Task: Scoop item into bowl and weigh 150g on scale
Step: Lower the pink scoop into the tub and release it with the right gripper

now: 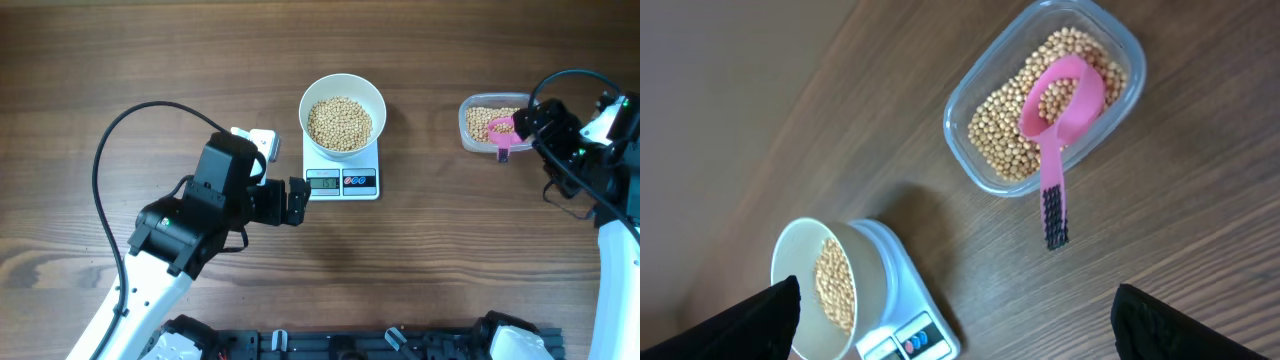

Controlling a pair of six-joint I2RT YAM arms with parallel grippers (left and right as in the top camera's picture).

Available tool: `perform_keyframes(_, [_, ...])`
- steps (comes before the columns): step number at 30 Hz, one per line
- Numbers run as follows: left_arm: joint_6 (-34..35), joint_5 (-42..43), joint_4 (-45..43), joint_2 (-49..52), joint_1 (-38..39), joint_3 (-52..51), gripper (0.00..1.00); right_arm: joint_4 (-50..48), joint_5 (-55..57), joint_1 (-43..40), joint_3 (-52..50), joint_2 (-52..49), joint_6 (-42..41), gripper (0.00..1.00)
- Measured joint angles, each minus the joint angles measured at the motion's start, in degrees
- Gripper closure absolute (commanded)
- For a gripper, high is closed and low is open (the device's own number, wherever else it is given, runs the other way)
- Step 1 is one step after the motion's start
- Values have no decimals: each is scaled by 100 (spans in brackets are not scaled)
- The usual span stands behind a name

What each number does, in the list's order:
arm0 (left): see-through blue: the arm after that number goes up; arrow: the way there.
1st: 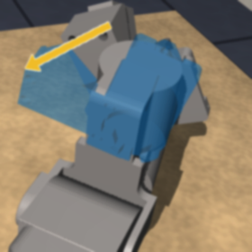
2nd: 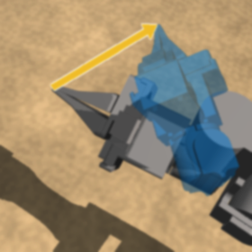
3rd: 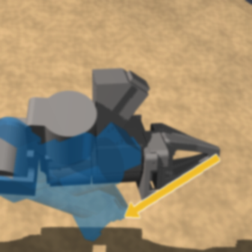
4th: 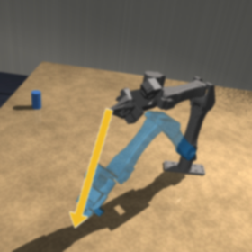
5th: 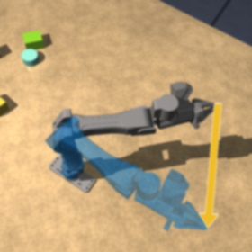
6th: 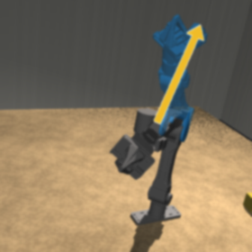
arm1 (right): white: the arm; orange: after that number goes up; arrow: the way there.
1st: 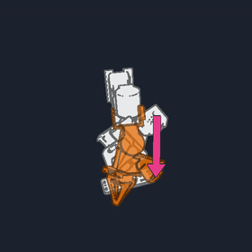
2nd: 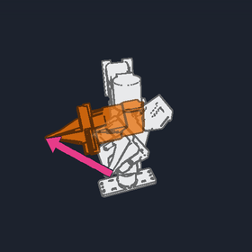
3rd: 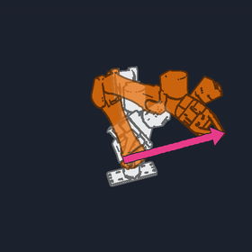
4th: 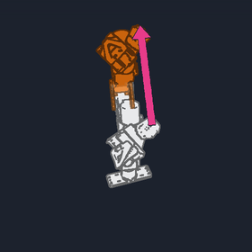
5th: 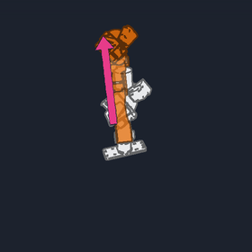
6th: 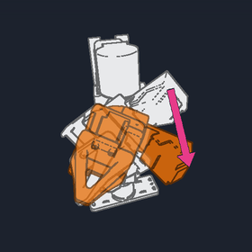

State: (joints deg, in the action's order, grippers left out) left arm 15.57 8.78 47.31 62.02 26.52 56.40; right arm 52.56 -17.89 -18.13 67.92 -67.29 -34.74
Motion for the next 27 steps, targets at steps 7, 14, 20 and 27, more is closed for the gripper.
perform_keyframes(7, [0,0,0,0,0,0,0,-98,111,0,-2,0,-516,1])
perform_keyframes(14, [0,0,0,0,0,0,0,361,149,0,-7,-638,-1152,17])
perform_keyframes(20, [0,0,0,0,0,0,0,361,144,0,-7,-953,-1281,28])
perform_keyframes(27, [0,0,0,0,0,0,0,380,-22,0,-7,-1060,-988,3])
